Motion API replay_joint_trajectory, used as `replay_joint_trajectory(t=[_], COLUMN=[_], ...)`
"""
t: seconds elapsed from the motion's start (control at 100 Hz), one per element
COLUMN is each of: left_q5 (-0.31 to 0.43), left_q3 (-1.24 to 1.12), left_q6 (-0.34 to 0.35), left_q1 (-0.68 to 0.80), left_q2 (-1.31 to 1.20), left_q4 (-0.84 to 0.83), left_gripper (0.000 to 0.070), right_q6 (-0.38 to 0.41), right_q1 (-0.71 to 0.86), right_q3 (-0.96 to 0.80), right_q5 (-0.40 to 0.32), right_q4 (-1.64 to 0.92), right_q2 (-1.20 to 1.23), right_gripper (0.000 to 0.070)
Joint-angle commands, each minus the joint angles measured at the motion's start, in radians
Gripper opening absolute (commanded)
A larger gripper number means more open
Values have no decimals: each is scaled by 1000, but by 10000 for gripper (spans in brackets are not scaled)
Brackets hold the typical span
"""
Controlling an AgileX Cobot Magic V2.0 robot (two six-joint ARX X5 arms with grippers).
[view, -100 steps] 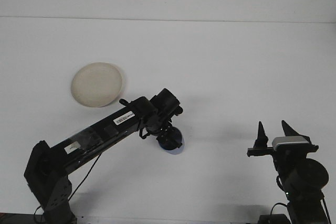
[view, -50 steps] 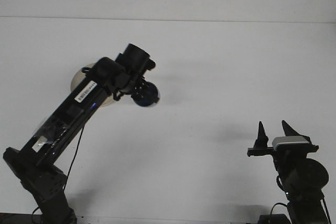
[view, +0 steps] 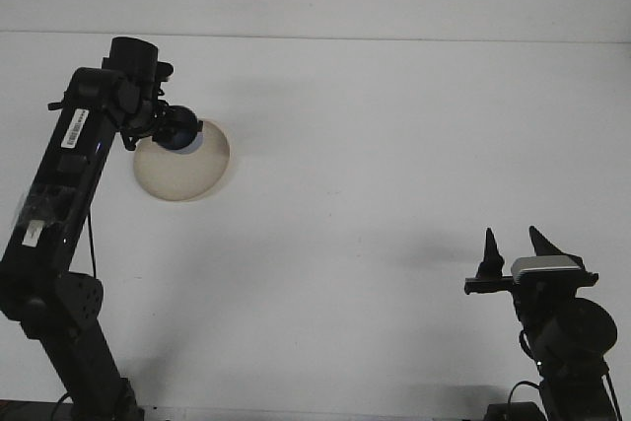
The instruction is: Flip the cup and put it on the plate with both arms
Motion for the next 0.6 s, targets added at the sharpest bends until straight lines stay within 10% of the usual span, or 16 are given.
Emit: replay_joint_trajectory(t=[0.0,0.59], left_q5=[4,58], left_q3=[21,21], left_q6=[-10,-27], left_q1=[15,71], left_q2=[36,205], left_q4=[2,27], left_gripper=[6,13], right_q6=[3,3], right_q1=[1,1], right_q3=[2,2], right_q5=[4,4], right_q4=[10,10], right_q2=[5,5], right_gripper=[450,450])
